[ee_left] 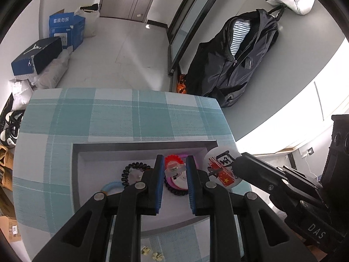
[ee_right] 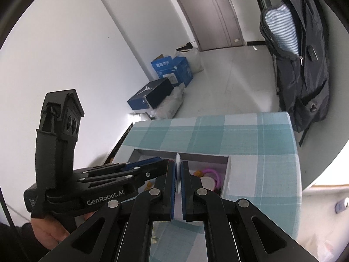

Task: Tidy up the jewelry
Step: 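Lower the charm cluster and logo badge into the grey box and open both grippers, then move both grippers back toward the small yellow charms on the table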

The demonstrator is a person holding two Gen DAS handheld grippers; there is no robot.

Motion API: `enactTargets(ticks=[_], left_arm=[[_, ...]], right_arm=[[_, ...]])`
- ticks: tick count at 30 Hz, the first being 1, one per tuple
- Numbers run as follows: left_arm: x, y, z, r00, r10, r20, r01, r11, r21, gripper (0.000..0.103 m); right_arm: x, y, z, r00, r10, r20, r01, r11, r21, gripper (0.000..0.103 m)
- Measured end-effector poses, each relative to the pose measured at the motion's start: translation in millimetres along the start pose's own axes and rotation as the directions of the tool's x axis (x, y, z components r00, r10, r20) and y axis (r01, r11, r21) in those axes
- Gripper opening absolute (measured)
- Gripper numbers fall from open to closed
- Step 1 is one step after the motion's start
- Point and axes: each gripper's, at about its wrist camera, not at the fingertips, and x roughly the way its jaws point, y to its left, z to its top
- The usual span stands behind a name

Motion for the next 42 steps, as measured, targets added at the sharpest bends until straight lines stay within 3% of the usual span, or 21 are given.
enactTargets(ticks=[14, 19, 21, 22, 25, 26, 35, 42], left_arm=[[4.0, 3.1, 2.1, 1.000, -0.005, -0.017, 0.005, 1.000, -0.002, 0.015], [3.0, 10.5, 3.6, 1.000, 0.006, -0.016, -0.007, 0.999, -0.044, 0.015], [5.0, 14.9, 4.1, 0.999, 0.035, -0.038, -0.037, 0.997, -0.065, 0.015], [4.8, 17.4, 3.6, 0.999, 0.036, -0.040, -0.039, 0.996, -0.078, 0.021], [-1.3, 24.0, 1.3, 0.999, 0.026, -0.018, -0.028, 0.995, -0.098, 0.058], [-4.5, 25.2, 0.3, 1.000, 0.027, -0.005, -0.027, 0.995, -0.099, 0.061], [-15.6, 27.4, -6.4, 0.999, 0.052, 0.009, -0.052, 0.995, -0.082, 0.061], [-22.3, 21.7, -12.2, 0.994, 0.110, 0.010, -0.109, 0.993, -0.042, 0.061]], right_arm=[[10.6, -8.5, 0.6, 0.999, 0.020, -0.032, -0.020, 1.000, 0.020, 0.004], [12.5, -6.7, 1.1, 0.999, 0.032, -0.037, -0.031, 0.999, 0.013, 0.004], [12.8, -6.5, 1.2, 0.999, 0.018, -0.035, -0.017, 1.000, 0.015, 0.008], [13.5, -6.7, 1.1, 0.999, 0.021, -0.036, -0.020, 1.000, 0.017, 0.008], [11.7, -7.9, 0.3, 1.000, 0.010, -0.028, -0.010, 1.000, 0.021, 0.028], [10.2, -8.4, -0.1, 1.000, 0.014, -0.021, -0.013, 1.000, 0.025, 0.033], [-0.3, -11.4, -1.3, 1.000, -0.003, 0.000, 0.003, 0.999, 0.054, 0.048], [-8.4, -5.4, -4.7, 1.000, -0.016, 0.007, 0.016, 0.999, 0.049, 0.058]])
